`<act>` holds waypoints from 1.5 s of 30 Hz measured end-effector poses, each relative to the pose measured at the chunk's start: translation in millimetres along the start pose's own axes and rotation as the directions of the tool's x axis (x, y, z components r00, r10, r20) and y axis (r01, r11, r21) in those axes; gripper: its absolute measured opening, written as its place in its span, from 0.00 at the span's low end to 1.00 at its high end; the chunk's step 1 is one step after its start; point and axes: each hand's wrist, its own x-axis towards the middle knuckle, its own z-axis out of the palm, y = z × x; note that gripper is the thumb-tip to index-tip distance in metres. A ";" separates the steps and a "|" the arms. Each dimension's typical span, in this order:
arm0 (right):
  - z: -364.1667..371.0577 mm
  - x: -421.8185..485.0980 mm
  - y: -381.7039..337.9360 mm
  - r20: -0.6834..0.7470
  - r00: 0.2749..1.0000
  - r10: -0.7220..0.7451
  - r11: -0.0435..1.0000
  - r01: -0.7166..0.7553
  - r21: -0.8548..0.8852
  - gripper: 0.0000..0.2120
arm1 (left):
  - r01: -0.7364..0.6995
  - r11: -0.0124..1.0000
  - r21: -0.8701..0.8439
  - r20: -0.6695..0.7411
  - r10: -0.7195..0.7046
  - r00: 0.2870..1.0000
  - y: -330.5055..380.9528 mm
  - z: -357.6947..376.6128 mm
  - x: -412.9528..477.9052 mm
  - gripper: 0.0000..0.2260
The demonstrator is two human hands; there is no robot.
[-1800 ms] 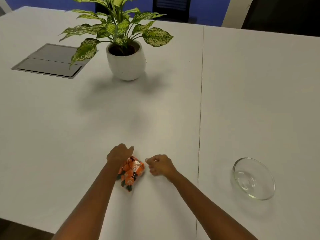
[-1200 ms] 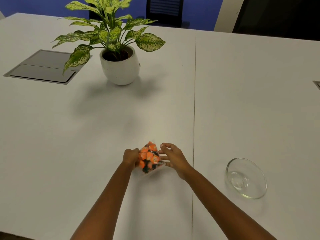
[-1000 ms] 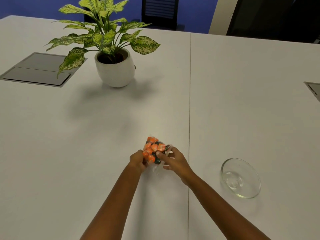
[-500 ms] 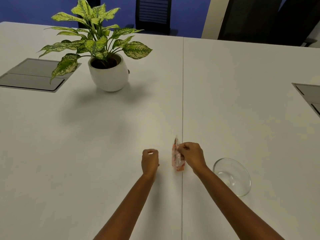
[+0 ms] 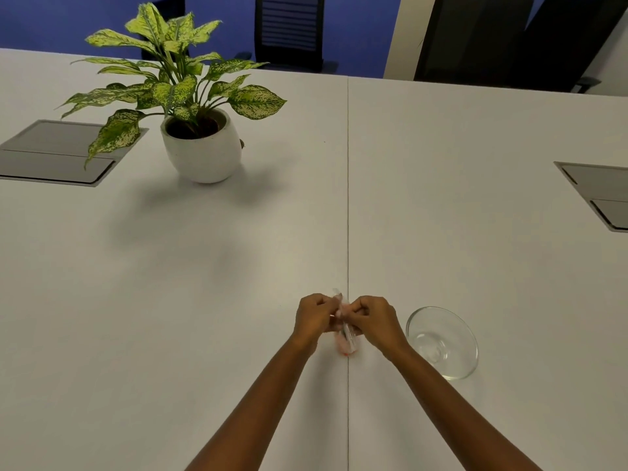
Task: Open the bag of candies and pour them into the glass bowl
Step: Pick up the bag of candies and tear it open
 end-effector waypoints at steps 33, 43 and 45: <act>-27.7 -9.4 -8.4 -0.145 0.989 0.007 0.999 0.000 0.046 0.12 | -0.294 0.941 0.169 0.150 0.270 0.951 9.7 19.9 -6.6 0.06; -31.6 -10.7 -8.8 -0.248 0.968 0.033 0.993 -0.003 0.119 0.09 | -0.219 0.960 0.177 0.066 0.210 0.975 17.0 32.5 -12.7 0.11; -30.5 -11.5 -9.9 -0.279 0.960 0.006 0.995 0.021 0.096 0.10 | -0.216 0.964 0.156 -0.012 0.221 0.975 15.9 37.1 -14.6 0.09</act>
